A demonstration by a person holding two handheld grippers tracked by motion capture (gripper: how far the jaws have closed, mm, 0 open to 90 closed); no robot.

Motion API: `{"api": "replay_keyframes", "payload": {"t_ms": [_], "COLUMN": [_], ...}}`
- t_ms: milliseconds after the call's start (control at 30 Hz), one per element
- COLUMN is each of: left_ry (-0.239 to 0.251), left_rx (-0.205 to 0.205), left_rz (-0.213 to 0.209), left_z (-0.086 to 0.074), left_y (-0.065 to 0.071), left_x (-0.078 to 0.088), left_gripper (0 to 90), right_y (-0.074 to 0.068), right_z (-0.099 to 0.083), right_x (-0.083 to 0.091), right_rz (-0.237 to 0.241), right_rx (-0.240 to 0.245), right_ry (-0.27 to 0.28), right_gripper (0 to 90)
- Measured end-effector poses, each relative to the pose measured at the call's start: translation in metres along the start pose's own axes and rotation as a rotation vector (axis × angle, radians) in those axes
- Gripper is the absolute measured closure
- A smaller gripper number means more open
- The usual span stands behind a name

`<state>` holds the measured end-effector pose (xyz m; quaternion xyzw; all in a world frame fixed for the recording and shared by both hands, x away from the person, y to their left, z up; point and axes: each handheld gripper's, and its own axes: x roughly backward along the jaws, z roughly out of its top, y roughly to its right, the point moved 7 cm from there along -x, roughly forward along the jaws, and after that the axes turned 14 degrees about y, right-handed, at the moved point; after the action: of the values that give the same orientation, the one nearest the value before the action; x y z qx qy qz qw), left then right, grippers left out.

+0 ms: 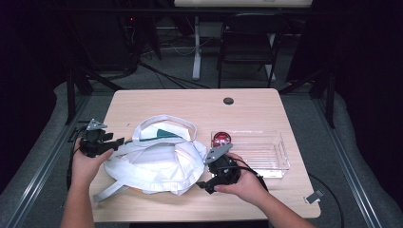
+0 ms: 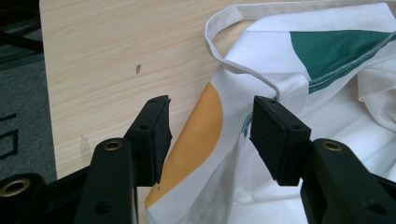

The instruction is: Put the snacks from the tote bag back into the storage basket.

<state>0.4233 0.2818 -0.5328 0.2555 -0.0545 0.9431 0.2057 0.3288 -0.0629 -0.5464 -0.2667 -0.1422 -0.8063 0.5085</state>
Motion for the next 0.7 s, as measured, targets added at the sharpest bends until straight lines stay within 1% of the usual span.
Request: {"api": "replay_keyframes", "payload": {"t_ms": [67, 133, 167, 233, 300, 333, 367, 433, 467, 700], "left_ry": [-0.002, -0.001, -0.005, 0.0, 0.0, -0.004, -0.005, 0.0, 0.0, -0.005], "left_rx": [0.001, 0.003, 0.004, 0.002, 0.001, 0.0, 0.001, 0.003, 0.002, 0.001], "left_rz": [-0.001, 0.002, -0.001, -0.002, -0.003, -0.004, -0.003, -0.001, -0.001, -0.002], "left_z": [0.0, 0.0, -0.001, 0.0, 0.0, 0.0, 0.0, 0.0, 0.0, -0.001], "left_y": [0.0, 0.0, 0.0, 0.0, 0.0, 0.0, 0.0, 0.0, 0.0, 0.001], "left_x": [0.0, 0.0, 0.0, -0.001, 0.0, 0.0, 0.0, -0.001, -0.001, -0.001], "left_gripper": [47.6, 47.6, 47.6, 47.6, 47.6, 47.6, 47.5, 47.6, 47.6, 47.5], "right_y": [-0.002, -0.005, -0.006, -0.008, -0.01, -0.01, -0.011, -0.013, -0.013, -0.015], "right_z": [-0.003, -0.007, -0.008, -0.012, -0.015, -0.016, -0.018, -0.02, -0.022, -0.03], "right_x": [-0.002, -0.005, -0.006, -0.007, -0.01, -0.01, -0.01, -0.012, -0.012, -0.017], "right_rz": [0.011, 0.019, 0.022, 0.018, 0.024, 0.027, 0.032, 0.029, 0.03, 0.011], "right_rx": [-0.003, -0.009, -0.002, -0.001, -0.02, -0.014, -0.02, -0.031, -0.024, -0.018], "right_ry": [-0.003, 0.009, 0.006, -0.001, 0.016, 0.008, 0.011, 0.027, 0.015, 0.012], "right_gripper": [18.8, 18.2, 17.5, 16.9, 16.8, 16.8, 16.8, 16.8, 16.8, 16.9]}}
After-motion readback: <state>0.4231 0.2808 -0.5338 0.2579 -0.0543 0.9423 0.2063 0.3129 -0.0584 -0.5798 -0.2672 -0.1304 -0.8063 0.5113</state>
